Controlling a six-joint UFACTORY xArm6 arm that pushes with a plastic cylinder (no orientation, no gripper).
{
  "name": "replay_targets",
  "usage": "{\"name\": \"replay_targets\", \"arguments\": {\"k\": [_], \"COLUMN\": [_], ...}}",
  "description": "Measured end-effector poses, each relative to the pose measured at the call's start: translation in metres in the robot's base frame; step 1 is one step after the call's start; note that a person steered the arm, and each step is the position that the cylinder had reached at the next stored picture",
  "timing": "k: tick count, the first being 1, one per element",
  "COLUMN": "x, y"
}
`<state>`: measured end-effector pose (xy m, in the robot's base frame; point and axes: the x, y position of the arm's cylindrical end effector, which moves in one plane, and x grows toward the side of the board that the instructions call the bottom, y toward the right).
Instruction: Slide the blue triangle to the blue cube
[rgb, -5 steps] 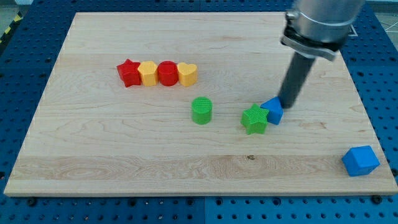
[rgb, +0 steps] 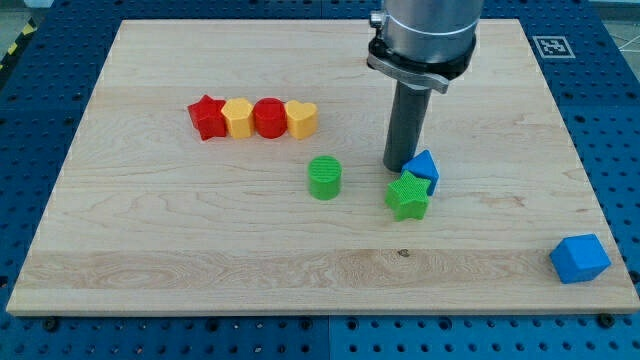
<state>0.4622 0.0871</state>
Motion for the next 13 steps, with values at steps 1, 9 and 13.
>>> {"name": "replay_targets", "arguments": {"k": [1,9,13], "x": [0.014,0.051,0.082], "y": [0.015,0.130,0.114]}}
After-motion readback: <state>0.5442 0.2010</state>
